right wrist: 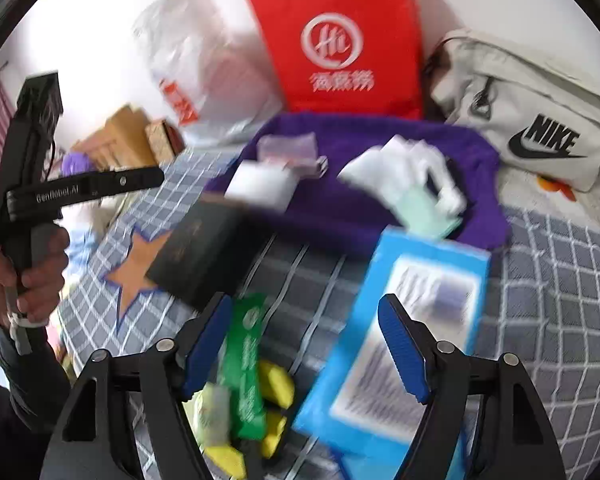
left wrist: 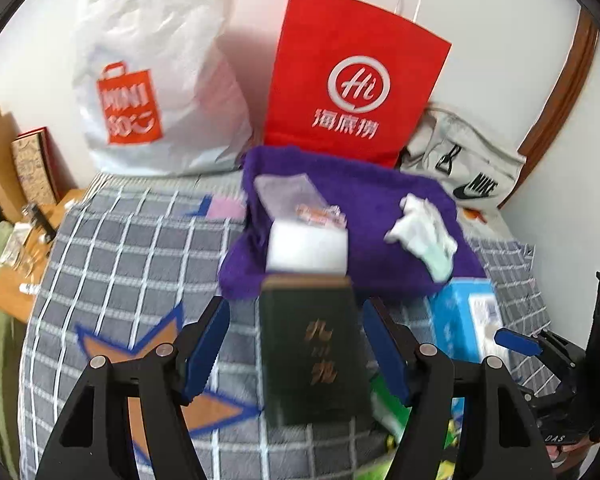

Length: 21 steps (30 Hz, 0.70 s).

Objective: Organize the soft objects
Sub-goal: 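Move both grippers back toward the remaining items on the blanket, then grasp the light-green tissue pack with the right gripper and lift it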

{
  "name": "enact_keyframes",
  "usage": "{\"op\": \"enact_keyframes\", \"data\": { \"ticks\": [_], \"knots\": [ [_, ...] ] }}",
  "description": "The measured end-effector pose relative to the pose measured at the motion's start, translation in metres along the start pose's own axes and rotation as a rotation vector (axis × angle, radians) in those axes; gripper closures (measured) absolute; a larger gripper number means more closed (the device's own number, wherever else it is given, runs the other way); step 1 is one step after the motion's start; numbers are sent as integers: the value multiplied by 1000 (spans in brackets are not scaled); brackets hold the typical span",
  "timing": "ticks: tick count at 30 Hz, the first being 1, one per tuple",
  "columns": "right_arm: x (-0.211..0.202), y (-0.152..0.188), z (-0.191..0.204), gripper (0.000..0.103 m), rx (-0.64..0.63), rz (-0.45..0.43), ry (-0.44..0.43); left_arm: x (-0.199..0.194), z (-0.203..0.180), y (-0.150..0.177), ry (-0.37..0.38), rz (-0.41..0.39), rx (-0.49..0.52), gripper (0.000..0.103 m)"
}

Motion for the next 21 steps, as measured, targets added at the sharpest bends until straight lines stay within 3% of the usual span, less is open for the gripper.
{"op": "enact_keyframes", "data": {
  "ticks": [11, 21],
  "knots": [
    [-5, 60, 72, 28, -88, 29, -58, -19, 19, 66, 12, 38, -34, 36],
    [23, 100, 100, 28, -206, 67, 86, -32, 39, 100, 14, 51, -63, 36]
  ]
}}
Point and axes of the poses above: each gripper's, at about its wrist camera, not at the fingertips, and x roughly the way its jaws point, z to its left, y to its underside, the point moved 10 cm from there along x, roughly the way its jaws point, and after that the axes turned 7 degrees about -z, right-handed, at the moved point
